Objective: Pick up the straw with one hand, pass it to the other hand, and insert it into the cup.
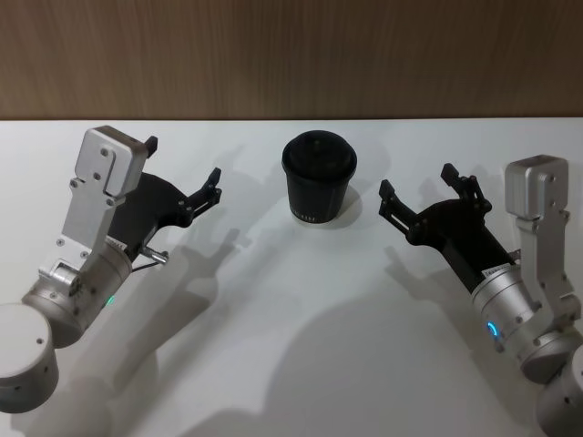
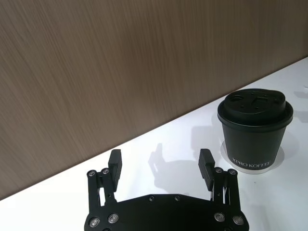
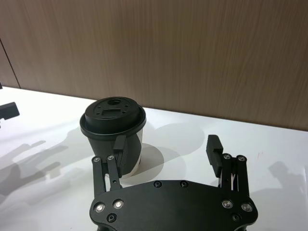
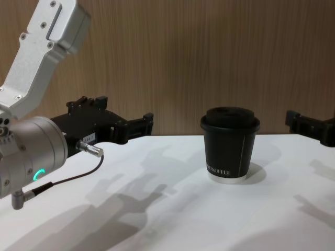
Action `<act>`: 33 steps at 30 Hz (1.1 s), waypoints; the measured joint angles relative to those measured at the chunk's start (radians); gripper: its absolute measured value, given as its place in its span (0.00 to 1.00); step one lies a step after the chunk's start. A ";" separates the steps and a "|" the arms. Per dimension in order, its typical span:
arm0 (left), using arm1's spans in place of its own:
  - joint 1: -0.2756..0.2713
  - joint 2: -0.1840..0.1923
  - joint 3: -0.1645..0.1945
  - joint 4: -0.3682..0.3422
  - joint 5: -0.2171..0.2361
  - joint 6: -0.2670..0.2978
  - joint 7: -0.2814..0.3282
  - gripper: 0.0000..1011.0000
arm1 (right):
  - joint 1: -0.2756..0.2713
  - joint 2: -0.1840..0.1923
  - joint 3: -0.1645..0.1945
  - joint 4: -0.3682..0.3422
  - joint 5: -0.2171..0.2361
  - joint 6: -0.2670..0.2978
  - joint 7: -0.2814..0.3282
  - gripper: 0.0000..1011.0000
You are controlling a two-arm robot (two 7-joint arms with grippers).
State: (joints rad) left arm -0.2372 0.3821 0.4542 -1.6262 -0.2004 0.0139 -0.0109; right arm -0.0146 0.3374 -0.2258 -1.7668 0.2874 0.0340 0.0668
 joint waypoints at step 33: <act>0.000 0.000 0.000 0.000 0.000 0.000 0.000 0.99 | -0.004 -0.003 0.016 -0.009 -0.011 0.025 -0.019 0.99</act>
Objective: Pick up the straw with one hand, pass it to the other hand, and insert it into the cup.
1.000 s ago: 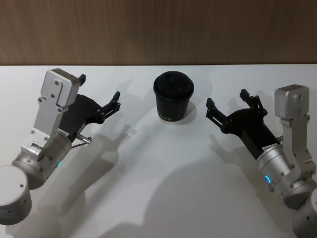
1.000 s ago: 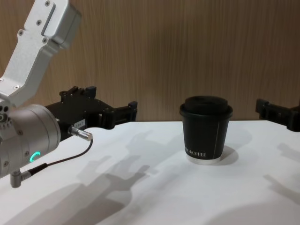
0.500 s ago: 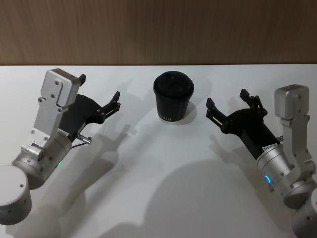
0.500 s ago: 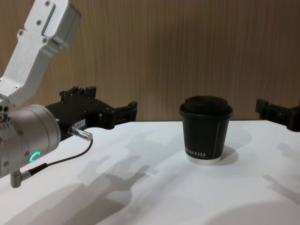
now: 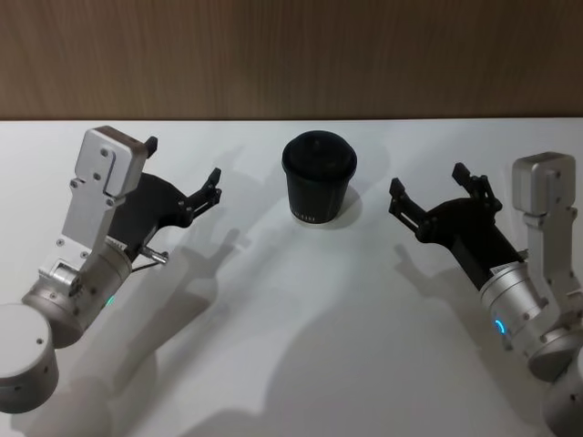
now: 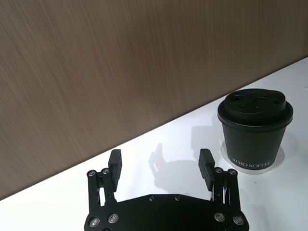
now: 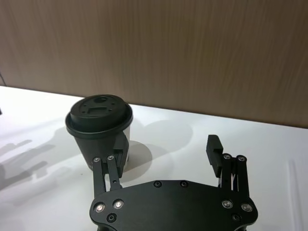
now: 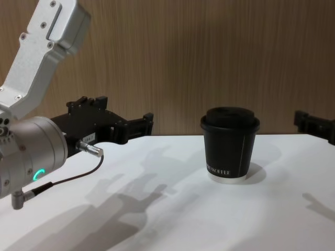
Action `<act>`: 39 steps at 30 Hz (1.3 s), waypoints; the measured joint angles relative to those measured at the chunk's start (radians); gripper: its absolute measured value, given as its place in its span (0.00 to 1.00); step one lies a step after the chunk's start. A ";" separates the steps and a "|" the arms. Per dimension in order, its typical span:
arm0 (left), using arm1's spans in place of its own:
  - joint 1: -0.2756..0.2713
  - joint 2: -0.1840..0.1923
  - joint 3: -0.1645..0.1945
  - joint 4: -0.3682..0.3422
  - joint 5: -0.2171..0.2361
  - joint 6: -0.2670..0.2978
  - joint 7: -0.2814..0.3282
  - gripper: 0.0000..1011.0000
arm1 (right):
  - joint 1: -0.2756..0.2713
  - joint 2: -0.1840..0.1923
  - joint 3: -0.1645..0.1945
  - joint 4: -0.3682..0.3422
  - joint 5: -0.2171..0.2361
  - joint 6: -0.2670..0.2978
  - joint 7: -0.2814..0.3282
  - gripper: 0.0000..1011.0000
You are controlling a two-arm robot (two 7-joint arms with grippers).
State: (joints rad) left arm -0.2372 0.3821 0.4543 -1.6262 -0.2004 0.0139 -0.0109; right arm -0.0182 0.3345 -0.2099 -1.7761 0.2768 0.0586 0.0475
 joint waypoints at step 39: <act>0.000 0.000 0.000 0.000 0.000 0.000 0.000 0.99 | -0.035 -0.004 0.131 -0.061 -0.010 0.316 -0.114 0.99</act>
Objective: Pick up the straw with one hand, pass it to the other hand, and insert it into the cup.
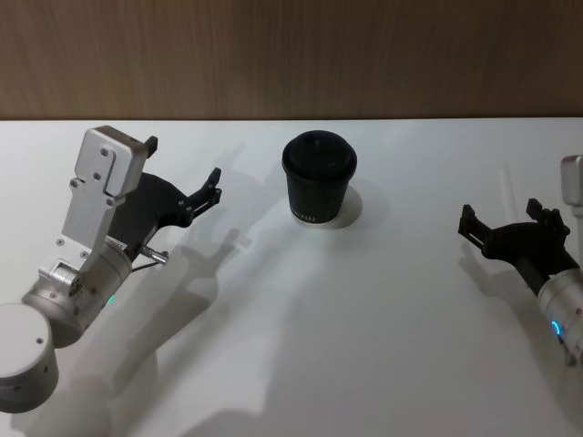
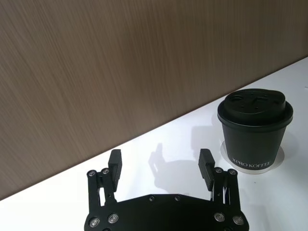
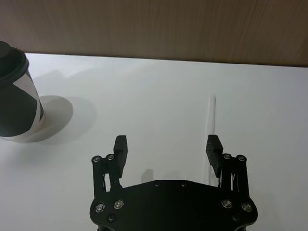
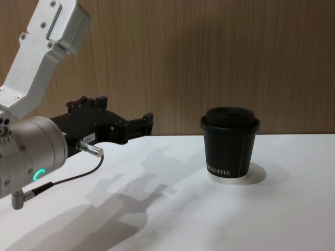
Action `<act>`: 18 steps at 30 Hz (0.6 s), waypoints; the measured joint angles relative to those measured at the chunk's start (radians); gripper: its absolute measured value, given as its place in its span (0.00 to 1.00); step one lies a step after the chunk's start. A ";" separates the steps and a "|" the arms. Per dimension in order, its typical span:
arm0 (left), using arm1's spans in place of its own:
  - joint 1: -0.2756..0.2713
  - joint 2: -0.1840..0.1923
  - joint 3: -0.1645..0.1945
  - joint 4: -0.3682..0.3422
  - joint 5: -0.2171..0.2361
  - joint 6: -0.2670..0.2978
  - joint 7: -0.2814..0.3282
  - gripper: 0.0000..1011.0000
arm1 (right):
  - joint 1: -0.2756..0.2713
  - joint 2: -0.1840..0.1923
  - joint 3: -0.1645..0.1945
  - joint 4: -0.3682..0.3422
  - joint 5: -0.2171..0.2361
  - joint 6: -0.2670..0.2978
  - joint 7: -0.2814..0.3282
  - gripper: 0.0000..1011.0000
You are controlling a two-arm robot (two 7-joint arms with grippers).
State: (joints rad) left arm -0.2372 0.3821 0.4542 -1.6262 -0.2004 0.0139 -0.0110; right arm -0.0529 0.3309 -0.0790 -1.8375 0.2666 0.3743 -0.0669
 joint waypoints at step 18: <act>0.000 0.000 0.000 0.000 0.000 0.000 0.000 0.99 | -0.003 -0.022 0.042 0.051 0.002 0.013 -0.010 0.99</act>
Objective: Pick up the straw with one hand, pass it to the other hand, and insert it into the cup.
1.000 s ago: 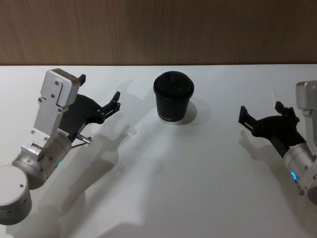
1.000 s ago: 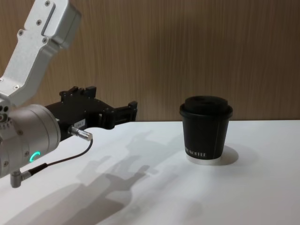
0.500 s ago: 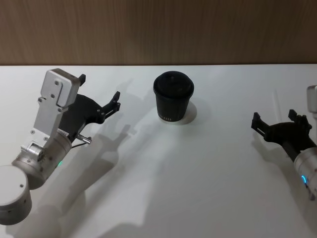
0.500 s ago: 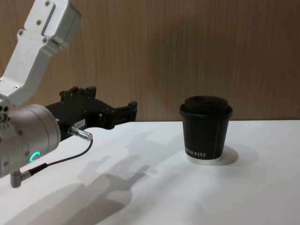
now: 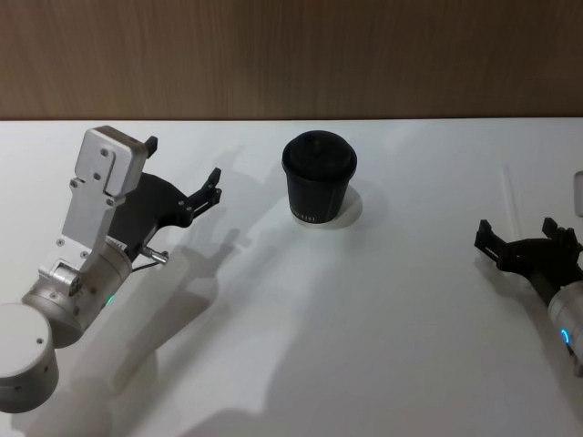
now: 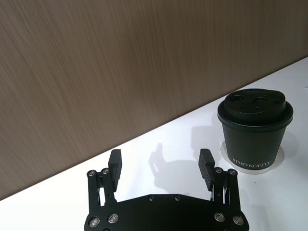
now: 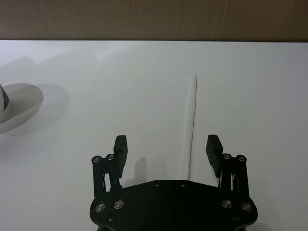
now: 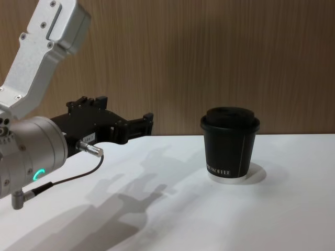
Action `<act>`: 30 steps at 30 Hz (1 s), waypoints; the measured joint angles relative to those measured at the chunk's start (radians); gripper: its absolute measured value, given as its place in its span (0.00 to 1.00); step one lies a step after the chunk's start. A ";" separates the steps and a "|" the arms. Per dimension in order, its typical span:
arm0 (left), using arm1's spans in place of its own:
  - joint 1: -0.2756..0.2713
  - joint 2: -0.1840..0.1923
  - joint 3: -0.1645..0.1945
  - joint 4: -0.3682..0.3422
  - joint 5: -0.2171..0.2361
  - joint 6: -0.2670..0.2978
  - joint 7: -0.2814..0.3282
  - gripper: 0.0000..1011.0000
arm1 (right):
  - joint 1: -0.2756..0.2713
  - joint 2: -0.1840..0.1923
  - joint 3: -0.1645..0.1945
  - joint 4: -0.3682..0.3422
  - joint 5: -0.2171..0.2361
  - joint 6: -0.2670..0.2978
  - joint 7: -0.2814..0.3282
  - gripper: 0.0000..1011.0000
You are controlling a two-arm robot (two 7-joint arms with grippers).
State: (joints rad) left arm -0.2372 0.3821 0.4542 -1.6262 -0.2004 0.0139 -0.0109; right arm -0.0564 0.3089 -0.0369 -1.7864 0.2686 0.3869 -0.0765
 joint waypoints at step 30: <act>0.000 0.000 0.000 0.000 0.000 0.000 0.000 0.99 | 0.033 -0.020 0.032 0.091 -0.001 -0.011 0.026 0.99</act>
State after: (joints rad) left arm -0.2372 0.3821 0.4542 -1.6262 -0.2004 0.0139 -0.0109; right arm -0.0232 0.2884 -0.0045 -1.6949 0.2679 0.3761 -0.0509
